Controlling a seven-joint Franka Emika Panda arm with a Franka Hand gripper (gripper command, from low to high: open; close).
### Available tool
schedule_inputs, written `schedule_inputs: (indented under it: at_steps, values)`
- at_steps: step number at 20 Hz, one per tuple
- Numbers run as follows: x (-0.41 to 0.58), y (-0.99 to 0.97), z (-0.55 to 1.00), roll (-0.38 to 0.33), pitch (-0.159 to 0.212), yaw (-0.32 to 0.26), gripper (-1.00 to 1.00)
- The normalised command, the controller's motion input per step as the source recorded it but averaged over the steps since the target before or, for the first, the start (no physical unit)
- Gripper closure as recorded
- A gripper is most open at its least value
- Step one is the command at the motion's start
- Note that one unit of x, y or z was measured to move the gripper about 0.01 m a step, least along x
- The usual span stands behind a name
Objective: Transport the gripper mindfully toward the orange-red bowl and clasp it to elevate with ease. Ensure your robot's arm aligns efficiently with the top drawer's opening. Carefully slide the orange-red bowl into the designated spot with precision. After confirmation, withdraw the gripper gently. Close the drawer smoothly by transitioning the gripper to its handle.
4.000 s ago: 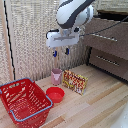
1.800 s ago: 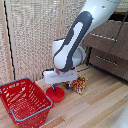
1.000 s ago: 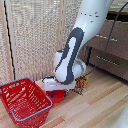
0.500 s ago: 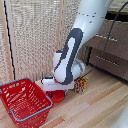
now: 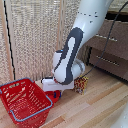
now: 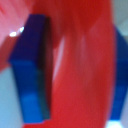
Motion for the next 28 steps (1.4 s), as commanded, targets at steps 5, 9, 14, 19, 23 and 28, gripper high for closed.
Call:
schedule_inputs:
  at_steps: [5, 9, 14, 19, 23, 28]
  values:
    - [0.000, -0.01, 0.26, 0.000, 0.049, -0.006, 1.00]
    - [0.003, 0.00, 0.61, 0.000, 0.093, 0.000, 1.00]
    - [0.049, 0.00, 0.63, -0.015, 0.081, 0.003, 1.00]
    - [0.219, -0.01, 0.65, -0.023, 0.063, 0.000, 1.00]
    - [0.312, -0.05, 0.70, -0.012, 0.070, 0.000, 1.00]
    - [0.351, -0.09, 0.75, -0.006, 0.053, 0.000, 1.00]
